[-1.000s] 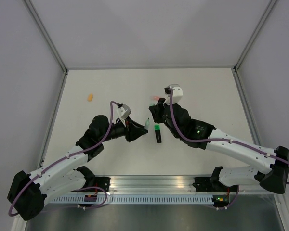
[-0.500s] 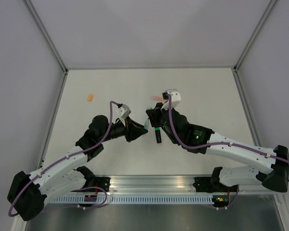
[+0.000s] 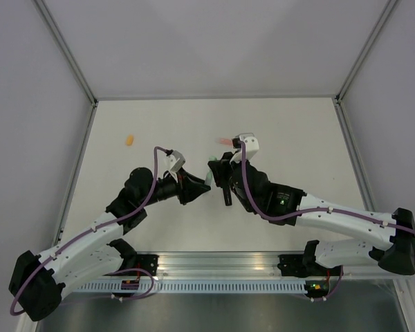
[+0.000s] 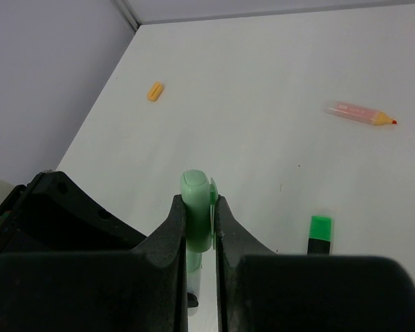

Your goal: Insert the pens into the pen caps

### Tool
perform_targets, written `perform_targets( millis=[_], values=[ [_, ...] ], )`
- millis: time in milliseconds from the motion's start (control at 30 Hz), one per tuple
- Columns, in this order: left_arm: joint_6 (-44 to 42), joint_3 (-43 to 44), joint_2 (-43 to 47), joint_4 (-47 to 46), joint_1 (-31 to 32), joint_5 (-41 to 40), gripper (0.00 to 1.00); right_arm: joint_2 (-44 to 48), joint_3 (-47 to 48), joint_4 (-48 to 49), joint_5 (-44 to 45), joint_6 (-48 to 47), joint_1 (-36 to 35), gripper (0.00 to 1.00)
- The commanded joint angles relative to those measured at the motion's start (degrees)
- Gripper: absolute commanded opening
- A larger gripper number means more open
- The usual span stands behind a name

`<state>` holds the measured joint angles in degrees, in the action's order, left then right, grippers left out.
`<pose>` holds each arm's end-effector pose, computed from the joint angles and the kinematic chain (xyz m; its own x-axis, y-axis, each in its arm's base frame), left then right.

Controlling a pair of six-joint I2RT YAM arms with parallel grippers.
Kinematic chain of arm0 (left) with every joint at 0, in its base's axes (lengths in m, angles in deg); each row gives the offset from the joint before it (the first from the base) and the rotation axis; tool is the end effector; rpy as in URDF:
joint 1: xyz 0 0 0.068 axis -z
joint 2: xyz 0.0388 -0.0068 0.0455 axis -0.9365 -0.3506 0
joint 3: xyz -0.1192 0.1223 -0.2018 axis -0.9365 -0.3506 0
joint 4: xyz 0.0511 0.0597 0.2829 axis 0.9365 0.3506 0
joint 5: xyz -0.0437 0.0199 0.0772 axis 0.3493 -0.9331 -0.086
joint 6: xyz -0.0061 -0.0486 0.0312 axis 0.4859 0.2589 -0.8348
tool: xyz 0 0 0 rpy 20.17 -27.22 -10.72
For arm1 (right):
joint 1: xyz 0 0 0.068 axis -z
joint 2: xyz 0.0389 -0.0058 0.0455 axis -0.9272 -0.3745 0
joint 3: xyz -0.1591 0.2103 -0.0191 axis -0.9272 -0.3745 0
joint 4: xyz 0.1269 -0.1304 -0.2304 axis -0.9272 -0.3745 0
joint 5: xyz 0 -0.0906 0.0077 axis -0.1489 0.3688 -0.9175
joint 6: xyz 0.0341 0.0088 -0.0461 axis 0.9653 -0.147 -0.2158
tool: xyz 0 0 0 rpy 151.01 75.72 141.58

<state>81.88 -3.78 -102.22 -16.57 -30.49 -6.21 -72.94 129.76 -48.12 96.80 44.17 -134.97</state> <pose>0.1817 -0.1713 0.2590 -0.3190 -0.0722 -0.9450 0.8559 0.4063 -0.3199 0.1475 0.2791 0.3392 -0.3270 0.2500 -0.9114 -0.3478 0.8649 0.3620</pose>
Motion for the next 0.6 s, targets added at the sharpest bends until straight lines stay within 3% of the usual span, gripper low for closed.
perform_targets(
  millis=[0,567],
  values=[
    [1.64,-0.41,1.2,-2.16,0.04,-1.56,0.02,0.73,-0.97,2.06,2.44,-0.7,-1.24,0.0],
    [4.89,-2.6,4.53,-4.18,0.04,-4.55,0.02,0.99,-7.38,11.91,11.48,-2.63,-8.18,0.03]
  ],
)
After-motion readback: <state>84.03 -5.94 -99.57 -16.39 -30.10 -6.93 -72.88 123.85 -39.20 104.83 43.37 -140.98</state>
